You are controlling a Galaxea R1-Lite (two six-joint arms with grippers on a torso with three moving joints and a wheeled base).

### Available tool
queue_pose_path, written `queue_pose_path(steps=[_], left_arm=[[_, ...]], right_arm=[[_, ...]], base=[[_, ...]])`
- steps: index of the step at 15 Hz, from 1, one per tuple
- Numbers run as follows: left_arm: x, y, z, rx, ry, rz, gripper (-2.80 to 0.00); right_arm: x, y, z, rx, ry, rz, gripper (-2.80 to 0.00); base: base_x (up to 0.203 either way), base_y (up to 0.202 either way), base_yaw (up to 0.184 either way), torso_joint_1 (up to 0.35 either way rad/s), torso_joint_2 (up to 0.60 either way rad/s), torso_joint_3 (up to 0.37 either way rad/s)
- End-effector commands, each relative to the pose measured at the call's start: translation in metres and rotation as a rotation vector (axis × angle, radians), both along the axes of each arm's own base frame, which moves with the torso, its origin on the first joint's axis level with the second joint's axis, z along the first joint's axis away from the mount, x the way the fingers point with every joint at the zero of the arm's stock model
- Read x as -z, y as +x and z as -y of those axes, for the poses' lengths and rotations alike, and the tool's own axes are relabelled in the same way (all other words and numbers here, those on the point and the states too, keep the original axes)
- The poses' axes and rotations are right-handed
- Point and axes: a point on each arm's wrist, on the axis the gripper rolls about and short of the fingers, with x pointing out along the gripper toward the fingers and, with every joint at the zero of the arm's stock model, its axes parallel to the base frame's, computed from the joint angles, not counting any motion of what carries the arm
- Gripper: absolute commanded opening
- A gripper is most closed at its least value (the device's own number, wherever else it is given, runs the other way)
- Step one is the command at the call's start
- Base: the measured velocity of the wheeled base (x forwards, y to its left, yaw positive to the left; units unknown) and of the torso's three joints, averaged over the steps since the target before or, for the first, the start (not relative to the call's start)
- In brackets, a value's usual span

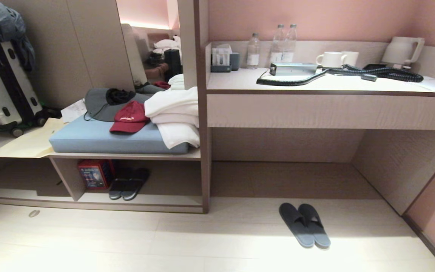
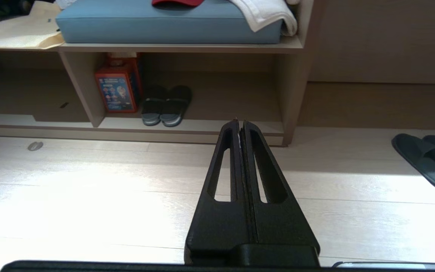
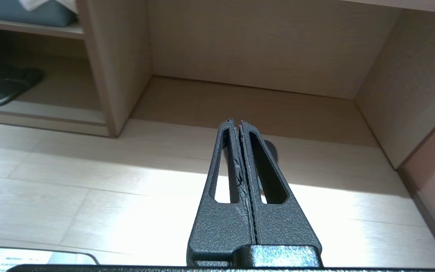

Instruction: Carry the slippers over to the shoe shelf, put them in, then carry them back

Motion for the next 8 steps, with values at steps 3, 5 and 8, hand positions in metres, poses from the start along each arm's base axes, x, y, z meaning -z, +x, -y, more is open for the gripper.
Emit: queue_pose_path(steps=[3, 5, 8], left_arm=[[0.0000, 0.0001, 0.0000, 0.001, 0.000, -0.001, -2.80], [0.0000, 0.0001, 0.0000, -0.001, 0.000, -0.001, -2.80], [0.0000, 0.0001, 0.0000, -0.001, 0.000, -0.001, -2.80]], right_arm=[[0.0005, 0.0001, 0.0000, 0.000, -0.001, -0.002, -2.80], [0.0005, 0.0001, 0.0000, 0.000, -0.001, -0.002, -2.80], [0.0004, 0.0001, 0.0000, 0.000, -0.001, -0.001, -2.80]], base=[[0.000, 0.196, -0.003, -0.001, 0.00, 0.002], [0.000, 0.196, -0.004, 0.003, 0.00, 0.003], [0.000, 0.196, -0.002, 0.001, 0.00, 0.002]])
